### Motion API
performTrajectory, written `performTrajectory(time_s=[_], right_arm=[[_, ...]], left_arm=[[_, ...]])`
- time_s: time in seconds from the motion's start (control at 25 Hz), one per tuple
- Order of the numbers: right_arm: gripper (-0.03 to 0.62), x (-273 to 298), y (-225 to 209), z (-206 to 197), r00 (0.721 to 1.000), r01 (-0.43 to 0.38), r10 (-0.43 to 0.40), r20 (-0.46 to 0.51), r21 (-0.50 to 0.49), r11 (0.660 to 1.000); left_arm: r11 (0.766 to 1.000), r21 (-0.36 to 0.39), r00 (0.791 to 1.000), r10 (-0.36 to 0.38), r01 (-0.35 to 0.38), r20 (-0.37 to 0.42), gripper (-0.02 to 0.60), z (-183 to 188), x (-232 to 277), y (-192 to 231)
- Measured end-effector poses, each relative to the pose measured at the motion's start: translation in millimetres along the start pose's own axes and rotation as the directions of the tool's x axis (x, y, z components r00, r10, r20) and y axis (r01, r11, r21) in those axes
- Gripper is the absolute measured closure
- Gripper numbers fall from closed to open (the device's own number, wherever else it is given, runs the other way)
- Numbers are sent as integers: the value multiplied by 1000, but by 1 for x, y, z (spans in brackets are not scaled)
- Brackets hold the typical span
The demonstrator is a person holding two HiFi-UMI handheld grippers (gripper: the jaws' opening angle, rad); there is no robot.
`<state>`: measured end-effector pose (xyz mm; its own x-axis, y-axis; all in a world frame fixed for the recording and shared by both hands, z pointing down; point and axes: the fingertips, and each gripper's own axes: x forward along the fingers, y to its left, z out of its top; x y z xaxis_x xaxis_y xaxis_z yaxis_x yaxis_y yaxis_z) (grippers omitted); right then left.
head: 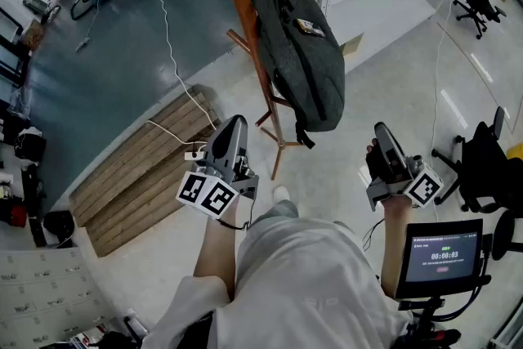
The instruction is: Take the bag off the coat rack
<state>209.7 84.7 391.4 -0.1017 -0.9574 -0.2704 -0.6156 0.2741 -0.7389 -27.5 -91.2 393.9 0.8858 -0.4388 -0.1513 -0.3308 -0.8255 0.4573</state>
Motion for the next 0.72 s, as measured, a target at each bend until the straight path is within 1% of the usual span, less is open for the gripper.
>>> performTrajectory(time_s=[0.12, 0.24, 0.36, 0.44, 0.52, 0.6, 0.68, 0.72], right_arm=[[585, 61, 10, 19, 998, -51, 48, -37, -98, 994], [585, 116, 27, 42, 988, -137, 117, -105, -207, 969], [583, 165, 52, 68, 964, -243, 194, -185, -304, 921], [583, 193, 69, 80, 946, -297, 217, -242, -366, 882], [583, 218, 89, 87, 917, -365, 244, -317, -412, 835], [582, 245, 106, 88, 875, -441, 265, -405, -441, 782], [580, 270, 119, 86, 830, -507, 271, -488, -458, 730], [580, 282, 124, 83, 803, -544, 274, -529, -463, 700]], left_arm=[[998, 28, 998, -55, 56, -33, 580, 20, 20, 16], [990, 88, 993, -105, 110, -62, 571, 30, 36, 20], [974, 188, 988, -112, 130, -102, 532, 28, 46, 15], [954, 265, 985, -104, 137, -134, 505, 22, 50, 9], [926, 350, 981, -88, 143, -171, 466, 14, 53, 1], [903, 405, 978, -68, 144, -197, 425, 9, 59, -5], [896, 423, 978, -51, 135, -203, 389, 5, 68, -9], [893, 430, 979, -47, 131, -200, 377, 5, 73, -11]])
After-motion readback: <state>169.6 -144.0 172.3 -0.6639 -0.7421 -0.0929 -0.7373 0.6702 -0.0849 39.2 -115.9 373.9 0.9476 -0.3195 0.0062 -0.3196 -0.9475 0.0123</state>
